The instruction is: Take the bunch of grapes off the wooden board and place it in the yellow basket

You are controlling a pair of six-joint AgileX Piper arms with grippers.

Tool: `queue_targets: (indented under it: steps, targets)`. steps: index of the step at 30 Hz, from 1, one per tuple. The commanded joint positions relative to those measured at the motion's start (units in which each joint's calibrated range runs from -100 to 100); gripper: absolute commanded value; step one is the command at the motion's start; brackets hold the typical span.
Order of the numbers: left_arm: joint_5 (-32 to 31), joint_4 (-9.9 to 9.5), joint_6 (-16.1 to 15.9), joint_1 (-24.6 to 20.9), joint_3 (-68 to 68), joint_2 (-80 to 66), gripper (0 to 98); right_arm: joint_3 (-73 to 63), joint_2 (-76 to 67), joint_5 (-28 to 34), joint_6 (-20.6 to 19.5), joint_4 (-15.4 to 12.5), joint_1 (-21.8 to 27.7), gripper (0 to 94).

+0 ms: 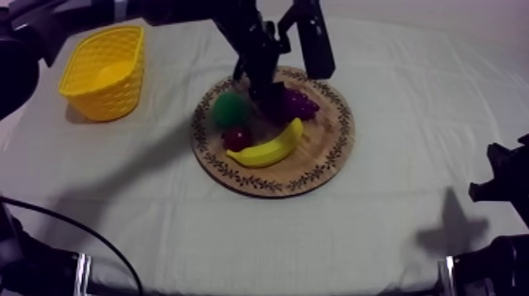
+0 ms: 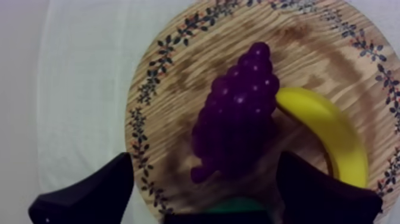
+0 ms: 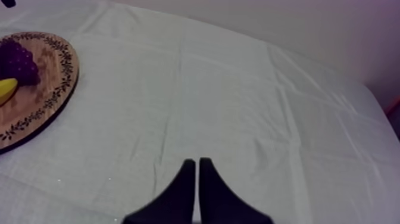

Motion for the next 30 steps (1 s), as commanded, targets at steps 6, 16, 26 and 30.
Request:
queue_targets:
  steps: [6, 16, 26, 30]
  targets:
    - [0.2, -0.15, 0.0, 0.4, -3.3, 5.1, 90.1, 0.0, 0.0, 0.0, 0.0, 0.0, 0.0, 0.2]
    - [0.3, -0.16, 0.3, 0.4, -5.2, 8.3, 88.9, 0.0, 0.0, 0.0, 0.0, 0.0, 0.0, 0.2]
    - [0.7, -0.14, 1.0, 0.3, -6.7, 10.9, 87.1, 0.0, 0.0, 0.0, 0.0, 0.0, 0.0, 0.2]
    - [1.9, -0.24, 1.2, 0.5, -8.5, 12.3, 86.8, 0.0, 0.0, 0.0, 0.0, 0.0, 0.0, 0.2]
